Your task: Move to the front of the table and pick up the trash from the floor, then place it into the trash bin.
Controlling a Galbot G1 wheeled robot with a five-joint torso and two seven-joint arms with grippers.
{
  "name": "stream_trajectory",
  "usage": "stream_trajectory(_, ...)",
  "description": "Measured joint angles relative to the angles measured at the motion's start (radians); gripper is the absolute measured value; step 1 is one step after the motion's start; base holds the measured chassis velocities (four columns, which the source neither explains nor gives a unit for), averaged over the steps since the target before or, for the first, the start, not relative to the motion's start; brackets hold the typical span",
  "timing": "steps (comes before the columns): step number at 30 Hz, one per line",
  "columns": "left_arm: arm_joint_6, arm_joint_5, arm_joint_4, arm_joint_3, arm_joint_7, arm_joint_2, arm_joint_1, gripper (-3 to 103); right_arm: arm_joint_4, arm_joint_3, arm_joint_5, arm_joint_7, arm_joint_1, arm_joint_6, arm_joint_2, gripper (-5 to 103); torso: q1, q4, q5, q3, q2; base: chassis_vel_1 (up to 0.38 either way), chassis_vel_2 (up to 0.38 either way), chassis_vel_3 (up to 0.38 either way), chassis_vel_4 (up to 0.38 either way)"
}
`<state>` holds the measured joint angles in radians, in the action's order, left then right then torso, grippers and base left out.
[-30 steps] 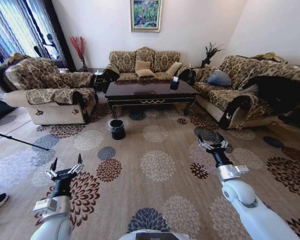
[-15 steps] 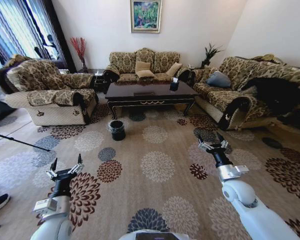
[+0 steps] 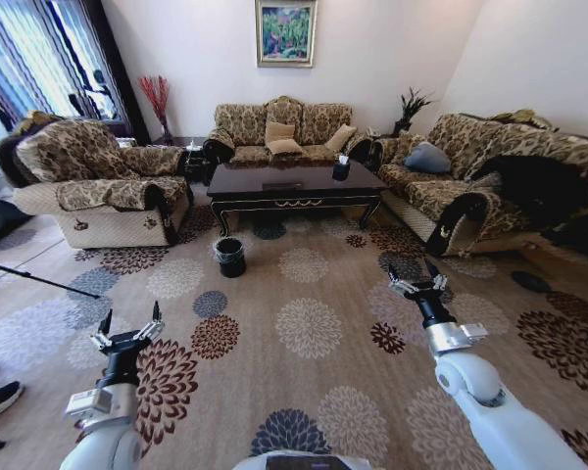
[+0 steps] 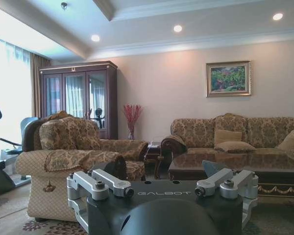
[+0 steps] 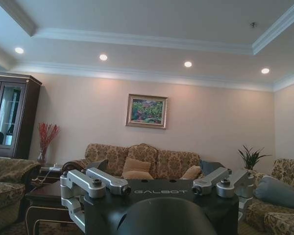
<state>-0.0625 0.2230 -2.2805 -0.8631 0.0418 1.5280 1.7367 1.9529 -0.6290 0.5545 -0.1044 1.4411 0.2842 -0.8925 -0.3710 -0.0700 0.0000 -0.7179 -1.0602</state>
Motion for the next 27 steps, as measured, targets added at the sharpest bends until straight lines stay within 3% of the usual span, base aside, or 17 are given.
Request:
stream_trajectory(16, 0.0, 0.0, 0.0, 0.0, 0.0, 0.0, 0.0, 100, 0.0, 0.0, 0.0, 0.0, 0.0, 0.0, 0.0, 100, -0.035, 0.0, 0.0, -0.045, -0.08, 0.0, 0.0, 0.0, 0.0)
stream_trajectory(27, 0.0, 0.0, 0.0, 0.0, 0.0, 0.0, 0.0, 100, 0.0, 0.0, 0.0, 0.0, 0.0, 0.0, 0.0, 100, -0.042, 0.0, 0.0, -0.054, -0.096, 0.0, 0.0, 0.0, 0.0)
